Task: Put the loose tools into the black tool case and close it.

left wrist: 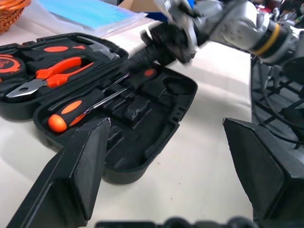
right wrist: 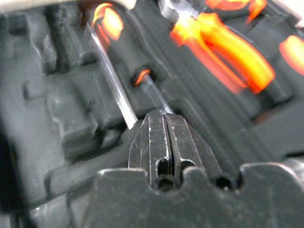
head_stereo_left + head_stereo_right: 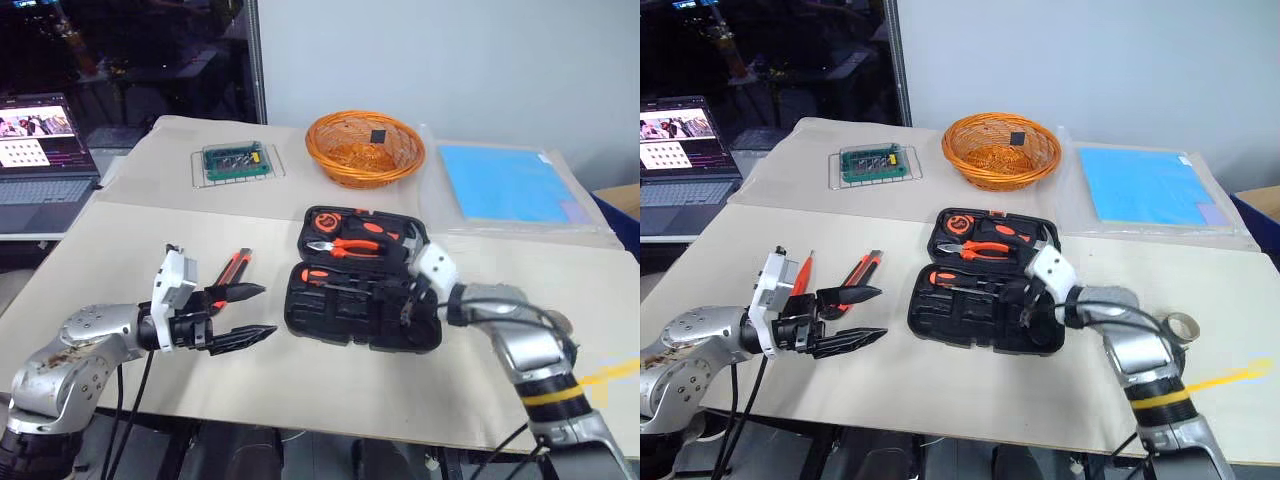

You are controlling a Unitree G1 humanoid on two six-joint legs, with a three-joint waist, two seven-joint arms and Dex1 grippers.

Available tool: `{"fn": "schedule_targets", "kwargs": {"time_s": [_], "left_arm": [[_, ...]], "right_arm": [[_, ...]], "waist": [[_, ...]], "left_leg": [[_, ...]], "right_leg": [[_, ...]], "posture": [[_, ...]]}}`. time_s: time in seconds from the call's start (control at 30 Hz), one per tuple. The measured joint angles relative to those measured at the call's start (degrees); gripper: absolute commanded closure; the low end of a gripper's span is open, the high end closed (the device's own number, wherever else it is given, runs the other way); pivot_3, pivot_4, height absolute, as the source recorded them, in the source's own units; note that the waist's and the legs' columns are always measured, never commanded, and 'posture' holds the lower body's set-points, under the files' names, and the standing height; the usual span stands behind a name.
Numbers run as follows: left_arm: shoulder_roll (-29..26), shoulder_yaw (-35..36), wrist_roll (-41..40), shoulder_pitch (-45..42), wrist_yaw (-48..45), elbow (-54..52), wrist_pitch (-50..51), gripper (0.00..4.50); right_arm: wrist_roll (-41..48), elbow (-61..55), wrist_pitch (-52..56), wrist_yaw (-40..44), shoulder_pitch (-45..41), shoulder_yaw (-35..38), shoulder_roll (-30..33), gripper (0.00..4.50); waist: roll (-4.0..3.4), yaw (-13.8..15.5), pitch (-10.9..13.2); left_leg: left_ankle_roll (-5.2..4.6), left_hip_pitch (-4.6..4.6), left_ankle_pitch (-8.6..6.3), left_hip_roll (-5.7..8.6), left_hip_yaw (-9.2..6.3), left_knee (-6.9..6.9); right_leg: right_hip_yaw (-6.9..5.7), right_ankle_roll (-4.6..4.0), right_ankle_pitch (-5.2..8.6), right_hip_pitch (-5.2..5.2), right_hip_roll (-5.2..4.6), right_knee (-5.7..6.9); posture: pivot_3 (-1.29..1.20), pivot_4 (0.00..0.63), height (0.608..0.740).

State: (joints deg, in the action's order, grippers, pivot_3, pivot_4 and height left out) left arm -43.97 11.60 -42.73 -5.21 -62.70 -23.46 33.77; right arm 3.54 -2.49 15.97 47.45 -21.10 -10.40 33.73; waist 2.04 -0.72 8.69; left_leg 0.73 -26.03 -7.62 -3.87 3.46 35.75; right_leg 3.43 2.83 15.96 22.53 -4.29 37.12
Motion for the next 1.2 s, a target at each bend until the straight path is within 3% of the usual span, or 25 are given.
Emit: {"fn": "schedule_targets", "kwargs": {"time_s": [0.17,0.33,0.37,0.43,0.47,0.73,0.77,0.9,1.0,1.2], "left_arm": [[0.09,0.40,2.12,1.64,2.48,0.06,-0.86,0.43],[5.29,1.17,7.79,1.75,15.73,1.12,-1.42,0.43],[5.43,1.18,8.89,1.35,19.18,1.50,0.43,0.43],[5.40,2.58,9.00,-0.03,24.23,3.52,5.51,0.43],[5.41,4.01,9.12,-1.73,27.90,5.64,8.62,0.43],[6.10,6.98,17.73,-9.38,45.59,15.26,15.54,0.43],[6.16,6.79,18.26,-9.40,46.43,15.58,16.45,0.43],[8.70,5.17,20.31,-9.33,49.84,15.69,19.72,0.43],[10.05,5.10,20.64,-9.18,51.20,14.95,21.31,1.12],[11.84,5.60,21.19,-7.72,52.33,12.72,21.33,3.25]], "right_arm": [[-4.99,2.02,-8.14,-0.99,-0.04,-1.86,2.00,4.43],[2.87,-0.52,-5.14,-1.87,1.93,4.04,-1.18,4.43],[7.11,-3.27,-3.02,-0.27,1.96,6.05,-0.82,3.89],[13.91,-10.09,1.47,2.36,1.81,9.39,0.82,3.36],[18.45,-15.56,4.28,4.18,1.82,11.40,2.81,2.84],[31.27,-29.80,14.01,7.21,5.57,14.89,8.85,0.27],[31.67,-30.77,14.49,7.10,5.78,15.24,8.99,0.05],[33.44,-33.17,14.64,7.19,6.68,15.75,9.79,0.05],[33.65,-34.04,14.28,7.41,6.94,15.87,10.24,0.00],[33.31,-34.10,13.16,7.47,7.24,15.92,10.77,0.00]], "waist": [[0.23,0.15,-0.13],[0.23,0.16,-0.03],[0.23,0.11,-0.02],[0.22,0.08,0.00],[0.24,0.06,0.00],[0.35,0.01,0.04],[0.40,-0.03,0.06],[0.45,0.06,0.08],[0.48,0.09,0.07],[0.47,0.07,0.06]], "left_leg": [[0.43,0.57,-0.27,-0.01,0.02,-0.11],[0.23,0.30,-0.14,0.01,0.07,-0.06],[0.02,0.29,-0.01,-0.02,0.04,-0.06],[0.01,0.30,-0.01,-0.08,-0.02,-0.11],[0.01,0.31,-0.01,-0.08,-0.06,-0.14],[0.38,0.30,-0.24,-0.02,0.00,-0.17],[0.41,0.30,-0.25,-0.02,0.03,-0.17],[0.44,0.28,-0.27,-0.01,0.03,-0.21],[0.45,0.30,-0.28,0.00,0.03,-0.22],[0.45,0.38,-0.28,0.01,0.06,-0.28]], "right_leg": [[-0.01,-0.46,0.29,-0.27,-0.05,-0.09],[0.04,-0.13,0.04,-0.29,-0.09,0.02],[0.04,0.01,-0.04,-0.28,-0.03,0.03],[0.03,0.02,-0.03,-0.27,0.05,0.03],[0.00,0.01,-0.02,-0.28,0.08,0.01],[0.00,-0.01,-0.01,-0.24,-0.06,-0.04],[0.00,-0.01,-0.02,-0.23,-0.07,-0.05],[0.00,-0.02,-0.02,-0.19,-0.09,-0.04],[0.00,-0.03,-0.02,-0.20,-0.10,-0.05],[0.00,-0.12,0.02,-0.21,-0.14,-0.05]], "posture": [[0.00,0.150,0.740],[0.00,0.150,0.740],[0.00,0.150,0.740],[0.00,0.150,0.740],[0.00,0.150,0.740],[0.00,0.150,0.740],[0.00,0.150,0.740],[0.00,0.150,0.740],[0.00,0.150,0.740],[0.00,0.150,0.740]]}}
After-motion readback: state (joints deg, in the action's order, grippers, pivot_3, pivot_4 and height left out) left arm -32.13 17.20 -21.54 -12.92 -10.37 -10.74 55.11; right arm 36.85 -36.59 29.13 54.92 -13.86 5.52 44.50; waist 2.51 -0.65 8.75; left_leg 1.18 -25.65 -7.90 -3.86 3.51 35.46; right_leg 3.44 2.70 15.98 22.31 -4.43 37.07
